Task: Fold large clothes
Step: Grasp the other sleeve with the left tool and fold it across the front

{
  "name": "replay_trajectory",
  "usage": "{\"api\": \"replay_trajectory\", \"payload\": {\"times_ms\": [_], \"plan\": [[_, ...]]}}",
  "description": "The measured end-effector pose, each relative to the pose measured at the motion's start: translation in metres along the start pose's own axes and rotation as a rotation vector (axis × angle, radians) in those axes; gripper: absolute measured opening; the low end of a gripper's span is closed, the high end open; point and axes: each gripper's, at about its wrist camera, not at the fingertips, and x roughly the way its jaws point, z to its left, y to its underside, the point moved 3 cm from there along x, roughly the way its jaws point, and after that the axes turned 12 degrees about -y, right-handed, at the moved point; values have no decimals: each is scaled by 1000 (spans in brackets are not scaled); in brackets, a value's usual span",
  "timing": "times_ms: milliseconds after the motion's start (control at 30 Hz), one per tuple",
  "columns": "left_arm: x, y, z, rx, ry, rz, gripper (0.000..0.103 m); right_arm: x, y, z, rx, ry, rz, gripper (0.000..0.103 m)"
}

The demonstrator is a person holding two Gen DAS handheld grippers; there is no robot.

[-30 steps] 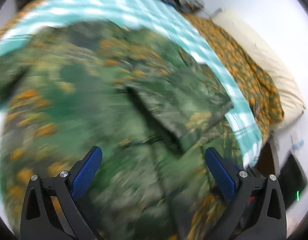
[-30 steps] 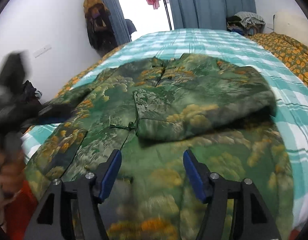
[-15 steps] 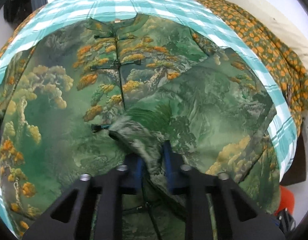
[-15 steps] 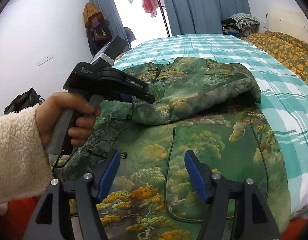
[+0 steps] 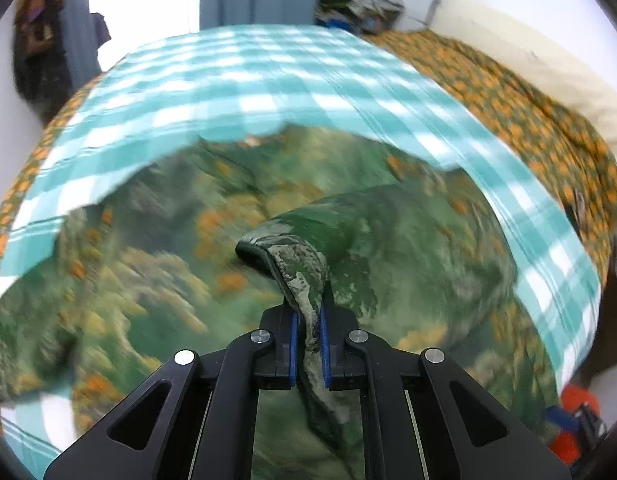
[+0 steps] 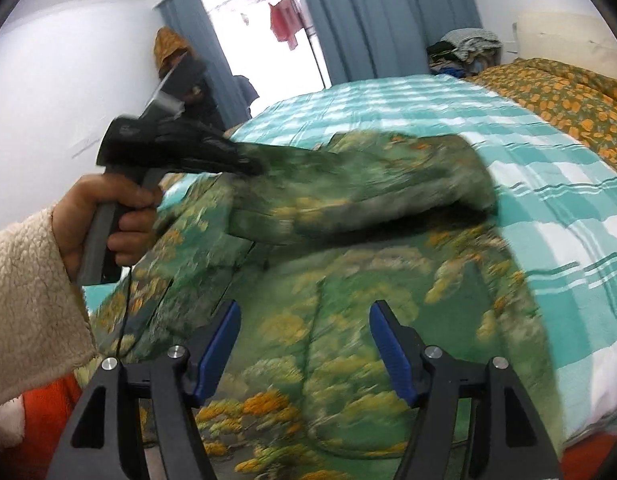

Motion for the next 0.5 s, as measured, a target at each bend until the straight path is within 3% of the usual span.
{"api": "replay_trajectory", "payload": {"times_ms": [100, 200, 367, 500], "plan": [[22, -6, 33, -51, -39, 19, 7, -5, -27, -31, 34, 74, -41, 68], [46, 6, 55, -107, -24, 64, 7, 5, -65, -61, 45, 146, -49, 68], [76, 26, 61, -138, -4, 98, 7, 81, -127, -103, 55, 141, 71, 68], [96, 38, 59, -117, -17, 126, 10, 158, -134, -137, 53, 178, 214, 68]]}}
